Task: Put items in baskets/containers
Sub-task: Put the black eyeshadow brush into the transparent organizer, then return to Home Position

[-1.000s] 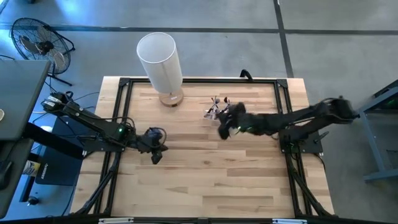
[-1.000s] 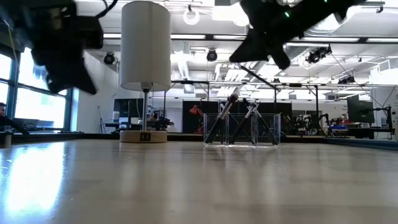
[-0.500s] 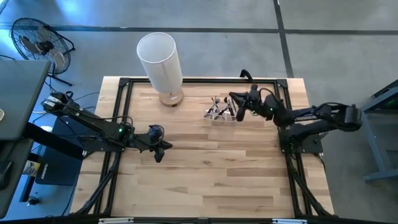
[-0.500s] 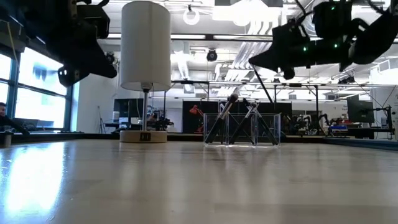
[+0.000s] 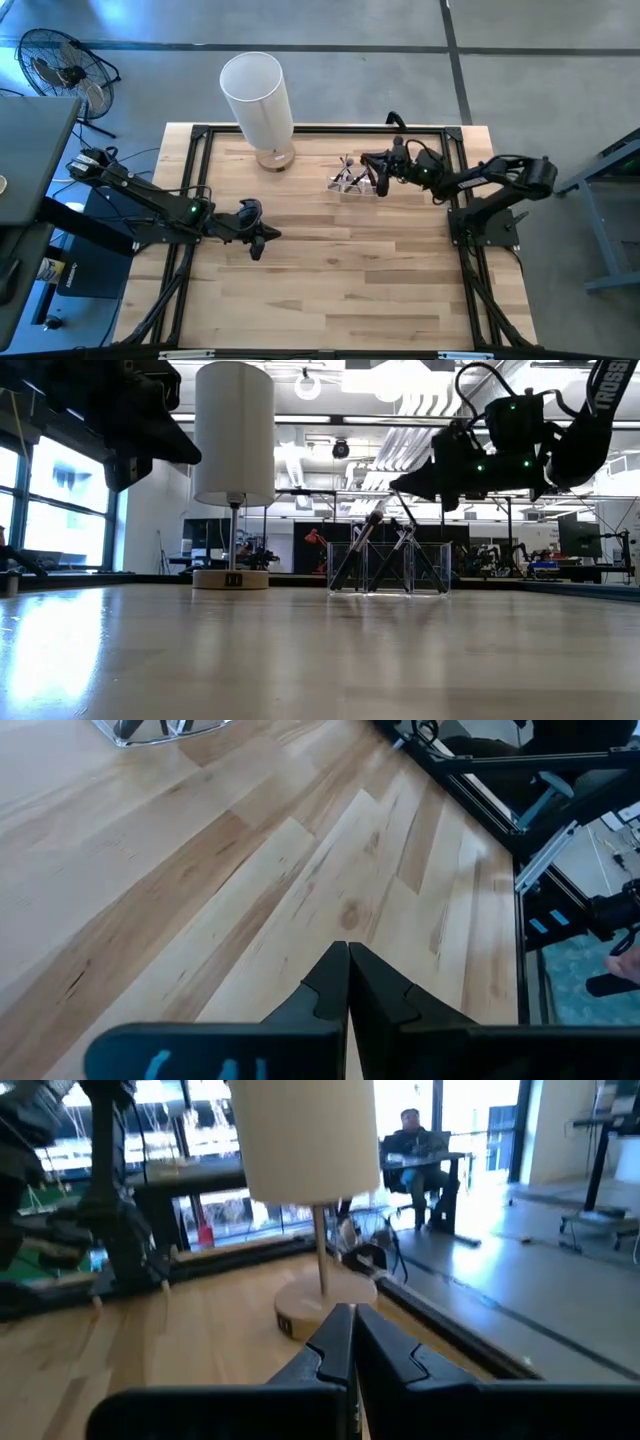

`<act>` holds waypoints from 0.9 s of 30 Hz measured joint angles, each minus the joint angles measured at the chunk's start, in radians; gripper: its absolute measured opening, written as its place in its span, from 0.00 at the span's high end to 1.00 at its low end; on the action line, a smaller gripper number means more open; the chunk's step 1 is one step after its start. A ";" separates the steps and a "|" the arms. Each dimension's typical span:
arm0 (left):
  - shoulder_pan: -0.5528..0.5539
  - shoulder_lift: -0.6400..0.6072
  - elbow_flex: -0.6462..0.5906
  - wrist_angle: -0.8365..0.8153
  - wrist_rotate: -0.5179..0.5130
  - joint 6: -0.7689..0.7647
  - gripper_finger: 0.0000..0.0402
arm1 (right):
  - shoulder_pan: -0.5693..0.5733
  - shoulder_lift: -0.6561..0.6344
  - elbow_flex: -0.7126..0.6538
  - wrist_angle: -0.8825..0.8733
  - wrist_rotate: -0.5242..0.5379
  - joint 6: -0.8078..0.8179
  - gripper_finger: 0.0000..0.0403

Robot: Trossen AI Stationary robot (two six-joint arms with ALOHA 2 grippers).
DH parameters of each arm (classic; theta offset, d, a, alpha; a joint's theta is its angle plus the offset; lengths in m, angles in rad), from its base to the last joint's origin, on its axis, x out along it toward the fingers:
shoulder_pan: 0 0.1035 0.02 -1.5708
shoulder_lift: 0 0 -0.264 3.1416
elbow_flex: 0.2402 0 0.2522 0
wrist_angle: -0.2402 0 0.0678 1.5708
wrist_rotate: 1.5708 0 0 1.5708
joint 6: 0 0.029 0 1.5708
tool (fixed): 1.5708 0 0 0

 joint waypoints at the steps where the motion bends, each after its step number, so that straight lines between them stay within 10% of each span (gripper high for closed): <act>1: 0.000 0.000 0.000 -0.001 0.000 0.000 1.00 | 0.001 0.001 0.000 -0.015 -0.001 -0.001 0.99; 17: 0.000 0.000 0.000 -0.008 0.036 0.003 1.00 | 0.001 -0.014 0.000 -0.077 -0.001 -0.025 0.71; 27: 0.000 0.000 0.001 -0.027 0.033 0.002 1.00 | 0.003 -0.230 0.004 -0.216 -0.086 0.032 0.72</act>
